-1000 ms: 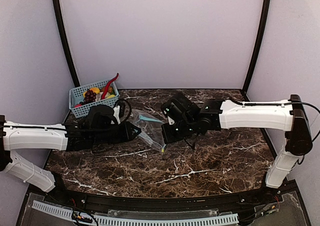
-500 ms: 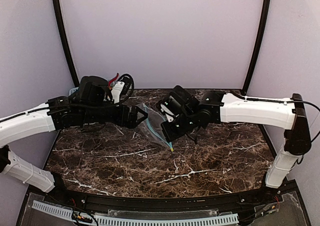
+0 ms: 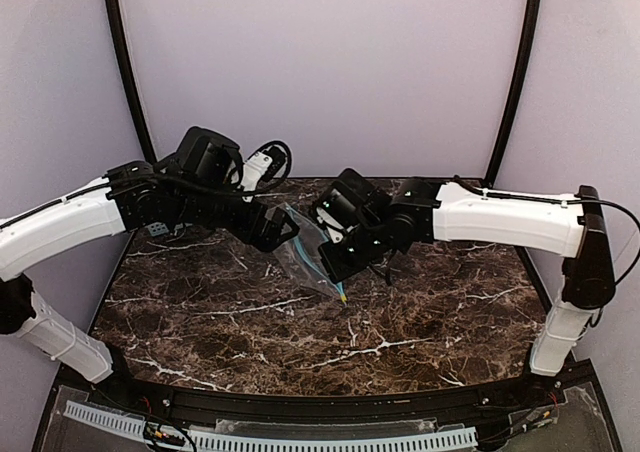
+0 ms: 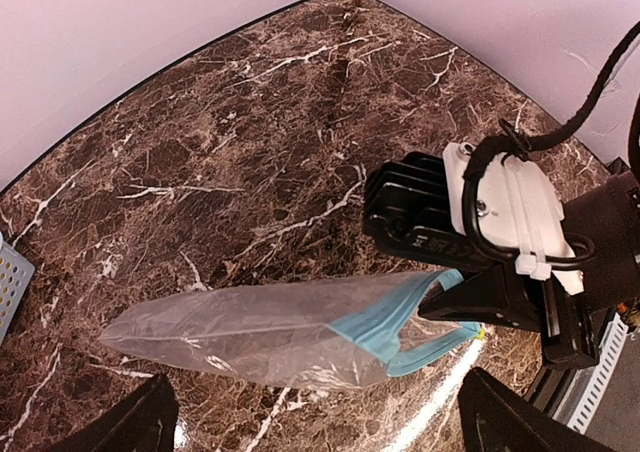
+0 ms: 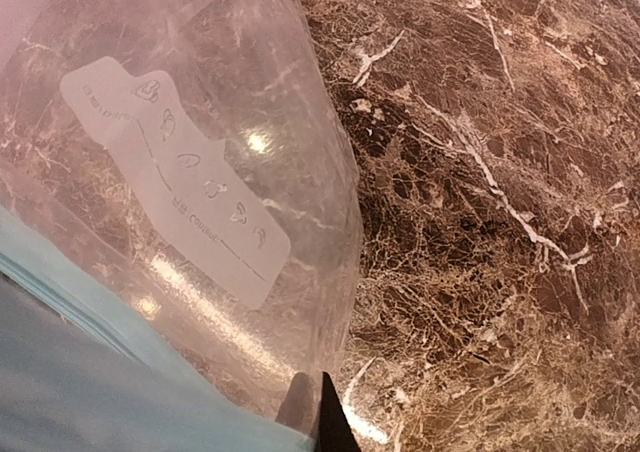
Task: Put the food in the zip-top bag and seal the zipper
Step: Pass from the right arm to the left
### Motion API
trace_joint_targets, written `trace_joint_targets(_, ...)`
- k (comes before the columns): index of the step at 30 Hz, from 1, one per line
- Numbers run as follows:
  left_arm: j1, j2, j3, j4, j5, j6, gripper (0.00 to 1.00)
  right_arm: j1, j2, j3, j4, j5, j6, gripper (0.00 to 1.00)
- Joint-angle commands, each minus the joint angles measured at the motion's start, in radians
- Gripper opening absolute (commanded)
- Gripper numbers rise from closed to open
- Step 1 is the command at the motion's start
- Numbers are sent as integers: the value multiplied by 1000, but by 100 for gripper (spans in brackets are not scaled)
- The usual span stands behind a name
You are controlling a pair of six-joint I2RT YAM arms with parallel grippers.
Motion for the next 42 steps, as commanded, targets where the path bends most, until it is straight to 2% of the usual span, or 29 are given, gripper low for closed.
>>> trace_joint_targets(1, 5, 31, 53, -46, -13, 66, 99, 0, 25, 28, -18, -5, -10, 0)
trace_joint_targets(14, 6, 111, 104, -36, -36, 135, 97, 6, 47, 62, -34, -5, -21, 0)
trace_joint_targets(19, 5, 116, 95, -19, -88, 152, 83, 11, 50, 61, -33, -11, -29, 0)
trace_joint_targets(29, 5, 120, 72, 46, -74, 224, 65, 20, 60, 63, -33, -27, -53, 0)
trace_joint_targets(42, 5, 84, -16, 63, -102, 193, 19, 16, 52, 67, -61, 48, -10, 0)
